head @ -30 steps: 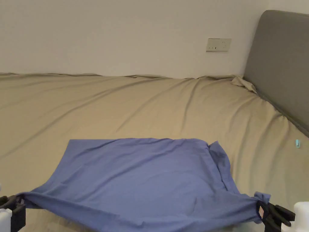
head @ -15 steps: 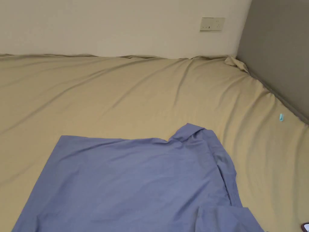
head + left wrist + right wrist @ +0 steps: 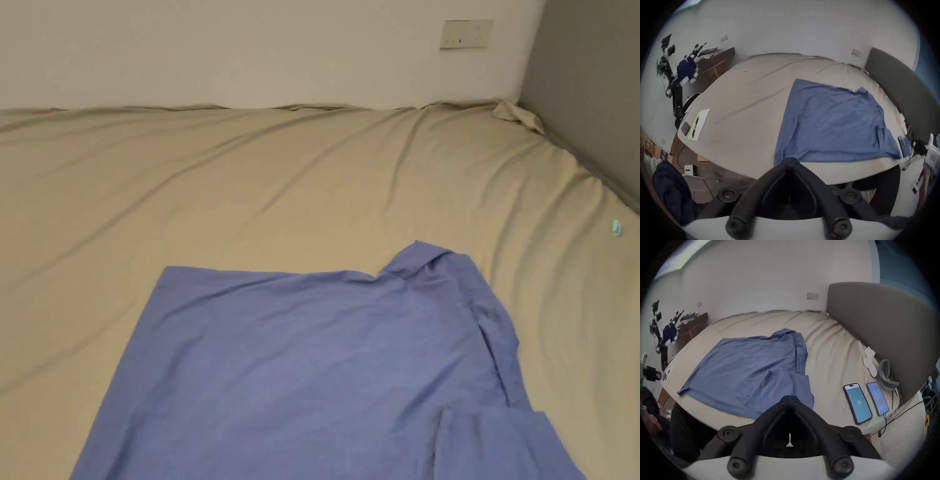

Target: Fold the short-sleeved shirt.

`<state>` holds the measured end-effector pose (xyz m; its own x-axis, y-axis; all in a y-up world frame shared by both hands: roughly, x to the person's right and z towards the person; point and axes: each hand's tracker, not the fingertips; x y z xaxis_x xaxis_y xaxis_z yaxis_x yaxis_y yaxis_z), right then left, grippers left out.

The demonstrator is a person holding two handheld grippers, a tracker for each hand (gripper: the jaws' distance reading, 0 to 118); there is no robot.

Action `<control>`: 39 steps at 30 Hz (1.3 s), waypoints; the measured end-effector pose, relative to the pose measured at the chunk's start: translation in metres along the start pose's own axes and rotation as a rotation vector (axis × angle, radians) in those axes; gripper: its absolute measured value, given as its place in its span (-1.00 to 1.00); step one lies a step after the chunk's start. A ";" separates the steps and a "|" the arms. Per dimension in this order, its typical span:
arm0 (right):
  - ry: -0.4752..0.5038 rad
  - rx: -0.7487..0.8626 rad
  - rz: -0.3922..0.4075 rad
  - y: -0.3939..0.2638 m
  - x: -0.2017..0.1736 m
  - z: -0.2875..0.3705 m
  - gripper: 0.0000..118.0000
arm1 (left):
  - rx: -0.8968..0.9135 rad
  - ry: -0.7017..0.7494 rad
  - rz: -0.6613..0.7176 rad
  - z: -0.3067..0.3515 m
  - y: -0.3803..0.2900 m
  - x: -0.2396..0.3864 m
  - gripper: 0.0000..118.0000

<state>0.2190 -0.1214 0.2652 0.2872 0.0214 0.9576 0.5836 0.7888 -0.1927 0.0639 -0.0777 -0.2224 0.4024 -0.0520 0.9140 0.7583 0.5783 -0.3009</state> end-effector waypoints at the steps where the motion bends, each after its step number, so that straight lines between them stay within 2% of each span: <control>1: 0.055 -0.039 0.013 0.003 -0.002 -0.003 -0.97 | 0.048 0.042 -0.018 -0.003 -0.002 0.005 -1.00; 5: 0.084 -0.036 0.003 -0.002 -0.010 -0.010 -0.97 | 0.028 0.020 -0.034 -0.027 0.002 0.013 -1.00; 6: 0.092 -0.038 0.001 -0.001 -0.012 -0.010 -0.97 | 0.026 0.022 -0.045 -0.038 0.001 0.015 -0.62; 7: 0.103 -0.032 -0.007 -0.006 -0.012 -0.012 -0.97 | -0.004 0.011 -0.051 -0.055 -0.001 0.014 0.44; 8: 0.111 -0.032 -0.010 -0.007 -0.014 -0.012 -0.97 | -0.071 0.013 -0.052 -0.070 -0.002 0.009 0.66; 13: 0.147 -0.061 -0.009 -0.012 -0.027 -0.018 -0.97 | -0.226 0.033 -0.125 -0.160 -0.015 -0.006 0.64; 14: 0.151 -0.067 -0.008 -0.012 -0.029 -0.018 -0.97 | -0.224 0.030 -0.125 -0.169 -0.015 -0.008 0.57; 15: 0.156 -0.075 -0.012 -0.016 -0.030 -0.020 -0.97 | -0.216 0.025 -0.122 -0.177 -0.016 -0.011 0.26; 16: 0.160 -0.084 -0.016 -0.017 -0.032 -0.022 -0.97 | -0.217 0.001 -0.092 -0.174 -0.011 -0.011 -0.18; 17: 0.161 -0.093 -0.013 -0.018 -0.034 -0.023 -0.97 | -0.225 -0.041 -0.034 -0.178 -0.010 -0.014 -0.46; 18: 0.158 -0.103 -0.008 -0.019 -0.035 -0.024 -0.97 | -0.258 -0.114 0.033 -0.182 -0.009 -0.019 -0.46; 19: 0.157 -0.111 0.001 -0.023 -0.036 -0.027 -0.97 | -0.236 -0.185 0.113 -0.181 -0.010 -0.018 -0.90; 21: 0.150 -0.128 0.000 -0.025 -0.033 -0.029 -0.97 | -0.238 -0.072 -0.025 -0.175 -0.002 -0.013 -0.90; 24: 0.120 -0.167 -0.066 -0.028 -0.015 -0.039 -0.91 | -0.215 -0.103 0.023 -0.161 0.006 -0.009 -0.90; 26: 0.048 -0.242 -0.111 -0.029 0.002 -0.055 0.93 | -0.215 -0.091 0.014 -0.156 0.011 -0.006 -0.90; 27: 0.047 -0.340 -0.129 -0.032 0.012 -0.069 1.00 | -0.214 -0.087 0.001 -0.156 0.013 -0.006 -0.90; 28: 0.073 -0.286 -0.154 -0.043 0.021 -0.082 0.96 | -0.212 -0.088 0.001 -0.154 0.015 -0.006 -0.90; 30: 0.013 -0.353 -0.180 -0.052 0.033 -0.109 0.98 | -0.210 -0.090 -0.003 -0.154 0.017 -0.006 -0.90; 32: 0.003 -0.385 -0.169 -0.041 0.040 -0.103 0.94 | -0.223 -0.087 -0.006 -0.154 0.018 -0.004 -0.90; 33: 0.021 -0.408 -0.166 -0.043 0.042 -0.109 0.79 | -0.227 -0.079 -0.007 -0.155 0.018 -0.004 -0.90; 34: 0.049 -0.419 -0.170 -0.045 0.043 -0.114 0.14 | -0.233 -0.076 -0.003 -0.157 0.017 -0.003 -0.90; 35: 0.126 -0.453 -0.097 -0.045 0.041 -0.121 -0.63 | -0.238 -0.078 0.000 -0.158 0.016 -0.004 -0.90; 36: 0.137 -0.462 -0.110 -0.047 0.040 -0.125 -0.82 | -0.249 -0.078 0.007 -0.162 0.014 -0.004 -0.90; 37: 0.166 -0.401 -0.150 -0.048 0.037 -0.119 -0.83 | -0.260 -0.084 0.017 -0.162 0.014 -0.004 -0.90; 39: 0.128 -0.371 -0.076 -0.045 0.030 -0.115 -0.83 | -0.258 -0.083 0.036 -0.156 0.015 -0.005 -0.90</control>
<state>0.2886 -0.2264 0.2783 0.3117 -0.1235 0.9421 0.8348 0.5093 -0.2094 0.1535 -0.1959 -0.2739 0.3964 0.0376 0.9173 0.8540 0.3515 -0.3835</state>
